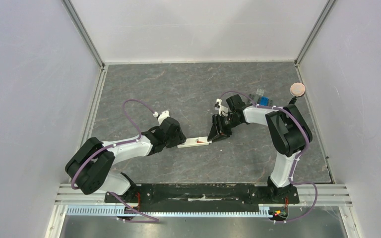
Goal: Load the batteries into the remote control
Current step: Load the battery cover into the remote control, then turn over the remote control at the center of the board.
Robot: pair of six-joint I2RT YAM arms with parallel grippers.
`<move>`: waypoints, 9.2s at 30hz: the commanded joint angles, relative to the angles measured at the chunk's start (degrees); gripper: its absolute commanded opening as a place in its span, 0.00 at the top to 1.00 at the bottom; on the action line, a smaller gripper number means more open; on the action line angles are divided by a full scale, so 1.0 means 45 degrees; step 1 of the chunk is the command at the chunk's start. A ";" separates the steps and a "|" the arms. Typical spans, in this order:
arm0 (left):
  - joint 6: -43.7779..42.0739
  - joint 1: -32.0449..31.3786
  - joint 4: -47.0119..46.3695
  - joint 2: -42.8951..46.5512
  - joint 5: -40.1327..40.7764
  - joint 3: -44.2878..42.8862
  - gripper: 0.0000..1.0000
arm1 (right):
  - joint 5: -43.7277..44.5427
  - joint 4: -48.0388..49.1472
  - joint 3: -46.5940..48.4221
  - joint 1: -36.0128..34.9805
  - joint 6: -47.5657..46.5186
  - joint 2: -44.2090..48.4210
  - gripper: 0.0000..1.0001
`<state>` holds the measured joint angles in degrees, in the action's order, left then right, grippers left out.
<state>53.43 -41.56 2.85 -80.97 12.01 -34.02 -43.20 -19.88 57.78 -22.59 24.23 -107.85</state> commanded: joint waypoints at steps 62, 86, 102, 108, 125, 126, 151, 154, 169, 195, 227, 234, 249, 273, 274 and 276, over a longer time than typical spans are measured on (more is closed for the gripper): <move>-0.0604 0.0025 0.0323 -0.0319 0.0397 0.0208 0.44 | 0.2456 -0.0227 -0.0040 -0.0407 -0.0111 -0.0100 0.83; -0.0799 0.0017 -0.0049 -0.0402 0.0523 0.0243 0.44 | 0.0968 -0.2194 0.0959 -0.0019 -0.1414 -0.1320 0.97; -0.0704 0.0017 -0.0575 -0.0728 0.0027 0.0334 0.44 | 0.2421 -0.0474 0.0076 -0.0866 0.0551 -0.0686 0.88; -0.0565 -0.0002 -0.1052 -0.0795 -0.0148 0.0473 0.44 | 0.3017 0.0124 -0.0419 -0.1234 0.1233 -0.0428 0.84; -0.0330 -0.0003 -0.1530 -0.0928 -0.0451 0.0796 0.47 | 0.4715 0.1065 -0.0905 -0.2475 0.2555 -0.0081 0.60; -0.0330 -0.0003 -0.1532 -0.0923 -0.0456 0.0805 0.47 | 0.4833 0.1065 -0.0921 -0.2497 0.2555 -0.0040 0.59; -0.0623 -0.0003 -0.1220 0.0288 -0.0276 0.1667 0.44 | 0.8608 0.1558 -0.1840 -0.3850 0.3976 0.1794 0.49; -0.0850 -0.0003 -0.1055 0.0511 -0.0164 0.1604 0.43 | 0.9266 0.0899 -0.1303 -0.4105 0.3913 0.1681 0.48; -0.0297 -0.0009 -0.1888 0.0195 -0.1902 0.1759 0.48 | 1.1535 -0.0304 -0.0464 -0.5760 0.5175 0.0586 0.51; -0.0933 -0.0081 -0.3460 0.0332 -0.4009 0.1890 0.49 | 1.2249 0.0554 0.0968 -0.7201 0.6771 -0.0689 0.40; -0.0471 0.0383 0.7403 0.8490 0.2057 -0.1668 0.21 | 0.8612 -0.0532 0.2648 -0.6228 -0.8487 0.0427 0.21; -0.0222 0.0408 0.7530 0.9055 0.1631 -0.1231 0.21 | 0.6991 -0.1823 0.3721 -0.5938 -0.8189 -0.0929 0.51; -0.0362 0.0408 0.5937 0.9610 0.0229 -0.0465 0.22 | 0.1931 0.1403 0.1842 -0.4071 -0.2055 0.1288 0.74; 0.0180 0.0403 -0.0887 1.0479 -0.1846 0.0046 0.21 | -0.3053 1.3021 -0.0971 -0.3802 1.1514 0.4884 0.71; 0.0273 0.0406 -0.1311 1.0543 -0.1936 0.0155 0.21 | -0.3071 1.3338 -0.1077 -0.3808 1.1760 0.4889 0.71; 0.0472 0.0408 -0.1545 1.0558 -0.1976 0.0249 0.20 | -0.3163 1.4204 -0.1251 -0.3872 1.2517 0.4895 0.70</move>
<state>52.49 -39.88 4.99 -34.44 4.89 -34.00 -54.19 30.46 53.17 -39.44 70.91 -88.09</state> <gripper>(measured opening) 0.789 0.416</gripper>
